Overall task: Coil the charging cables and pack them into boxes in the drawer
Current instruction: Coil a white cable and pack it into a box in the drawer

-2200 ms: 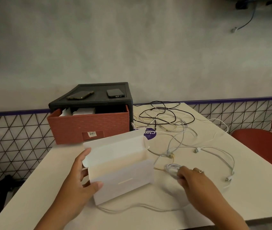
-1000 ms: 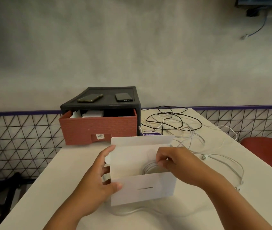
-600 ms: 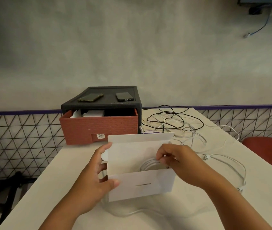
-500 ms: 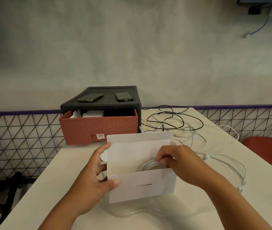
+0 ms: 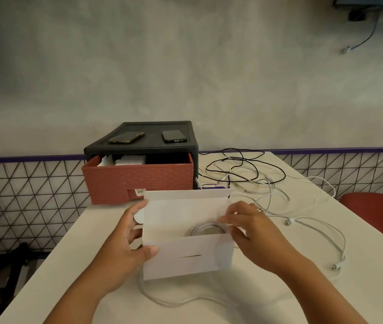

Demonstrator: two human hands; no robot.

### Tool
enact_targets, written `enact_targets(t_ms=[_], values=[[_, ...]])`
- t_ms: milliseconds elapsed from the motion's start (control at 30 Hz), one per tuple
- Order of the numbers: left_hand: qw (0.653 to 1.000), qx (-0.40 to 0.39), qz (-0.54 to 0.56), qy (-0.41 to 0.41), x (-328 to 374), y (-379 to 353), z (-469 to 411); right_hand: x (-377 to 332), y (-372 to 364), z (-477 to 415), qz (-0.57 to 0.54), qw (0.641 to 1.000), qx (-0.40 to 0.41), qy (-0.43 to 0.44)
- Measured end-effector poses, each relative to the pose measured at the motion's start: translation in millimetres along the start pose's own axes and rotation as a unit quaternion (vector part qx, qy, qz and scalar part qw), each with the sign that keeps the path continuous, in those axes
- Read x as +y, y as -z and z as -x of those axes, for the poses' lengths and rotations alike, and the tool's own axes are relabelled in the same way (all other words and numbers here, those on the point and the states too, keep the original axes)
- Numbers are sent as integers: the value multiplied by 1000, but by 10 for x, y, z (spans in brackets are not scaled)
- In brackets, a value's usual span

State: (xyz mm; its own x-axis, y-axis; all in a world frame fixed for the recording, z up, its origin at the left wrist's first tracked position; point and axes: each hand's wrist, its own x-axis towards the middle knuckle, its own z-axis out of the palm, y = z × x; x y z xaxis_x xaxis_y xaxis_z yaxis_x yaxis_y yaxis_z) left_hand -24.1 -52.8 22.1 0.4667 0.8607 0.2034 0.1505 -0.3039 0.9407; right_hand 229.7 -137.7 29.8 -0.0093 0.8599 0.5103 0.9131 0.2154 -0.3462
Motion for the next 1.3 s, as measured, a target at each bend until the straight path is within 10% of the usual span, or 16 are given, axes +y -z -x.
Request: enact_targets(t_ms=[333,1300], values=[[999,37,0,-1,80,473,-336,-146,-369,-461,-346,904,-96,-231],[958,237,-156,42,-982,885,-1472,7,-1592,-1638,-233,938,-58,-249]])
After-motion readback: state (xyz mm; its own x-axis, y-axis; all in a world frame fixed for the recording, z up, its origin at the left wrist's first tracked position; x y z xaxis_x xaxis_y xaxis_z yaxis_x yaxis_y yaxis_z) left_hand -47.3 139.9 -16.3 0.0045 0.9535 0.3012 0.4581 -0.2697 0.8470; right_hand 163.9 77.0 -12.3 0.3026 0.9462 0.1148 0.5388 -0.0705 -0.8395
